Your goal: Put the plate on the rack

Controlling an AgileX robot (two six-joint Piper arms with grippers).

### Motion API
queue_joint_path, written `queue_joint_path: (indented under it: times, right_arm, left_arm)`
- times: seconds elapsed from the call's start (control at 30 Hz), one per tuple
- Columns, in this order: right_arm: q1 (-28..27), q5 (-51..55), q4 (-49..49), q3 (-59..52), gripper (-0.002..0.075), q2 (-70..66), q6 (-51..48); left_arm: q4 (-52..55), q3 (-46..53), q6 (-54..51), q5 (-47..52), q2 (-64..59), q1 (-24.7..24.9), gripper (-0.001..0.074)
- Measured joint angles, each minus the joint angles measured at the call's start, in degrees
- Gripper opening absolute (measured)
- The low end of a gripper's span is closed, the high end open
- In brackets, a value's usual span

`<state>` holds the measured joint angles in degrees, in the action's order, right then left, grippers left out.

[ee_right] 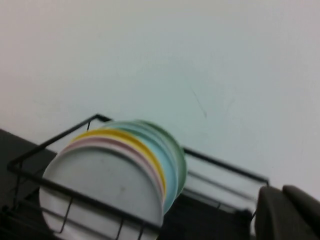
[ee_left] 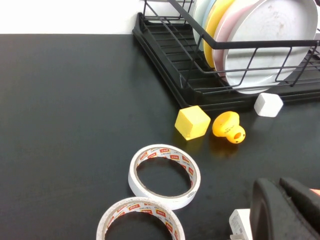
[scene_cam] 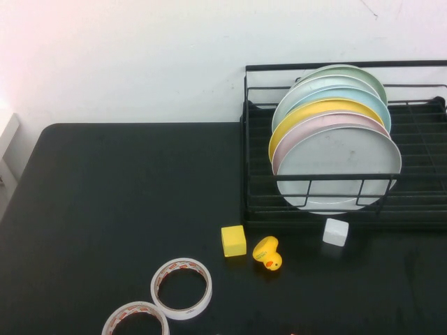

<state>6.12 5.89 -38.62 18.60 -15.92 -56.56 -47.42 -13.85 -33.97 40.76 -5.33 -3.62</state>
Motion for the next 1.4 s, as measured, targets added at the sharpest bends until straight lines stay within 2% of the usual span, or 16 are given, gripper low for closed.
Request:
queue_joint_path:
  times: [0.1,0.17,0.27,0.37,0.47,0.53,0.63,0.73,1.1,1.4]
  right_arm:
    - [0.00,-1.83,-3.33,-4.69,-0.0002,0.27,0.87]
    - [0.00,-3.11,-1.43,-8.49,-0.0002,1.73,5.11]
    - [-0.17,-7.77,10.55,-14.47,-0.0002,5.59,20.97]
    - [-1.99,-10.15,23.92,-19.35,-0.0002,10.71,41.67]
    - [-5.72,-4.00,35.54,-20.02,-0.0002,15.46,57.50]
    - [-8.95,1.26,41.52,-20.06,-0.0002,16.30,62.98]
    - [-13.20,7.12,45.16,-20.15,-0.0002,16.57,65.75]
    - [-14.24,11.98,46.29,-20.04,-0.0002,16.57,66.53]
    - [-9.28,13.02,46.52,-19.91,-0.0002,16.57,66.53]
    - [-7.82,13.25,46.61,-19.82,-0.0002,16.57,66.43]
  left_arm:
    - [0.00,0.00,0.00,0.00,0.00,0.00,0.0000]
    - [0.00,0.00,0.00,0.00,0.00,0.00,0.0000]
    - [0.00,0.00,-0.10,0.00,0.00,0.00,0.0000]
    - [0.00,0.00,-0.25,0.00,0.00,0.00,0.0000]
    - [0.00,0.00,-0.25,0.00,0.00,0.00,0.0000]
    - [0.00,0.00,-0.25,0.00,0.00,0.00,0.0000]
    - [0.00,0.00,-0.25,0.00,0.00,0.00,0.0000]
    - [0.00,0.00,-0.25,0.00,0.00,0.00,0.0000]
    - [0.00,0.00,-0.25,0.00,0.00,0.00,-0.0001]
    - [0.00,0.00,-0.25,0.00,0.00,0.00,-0.0001]
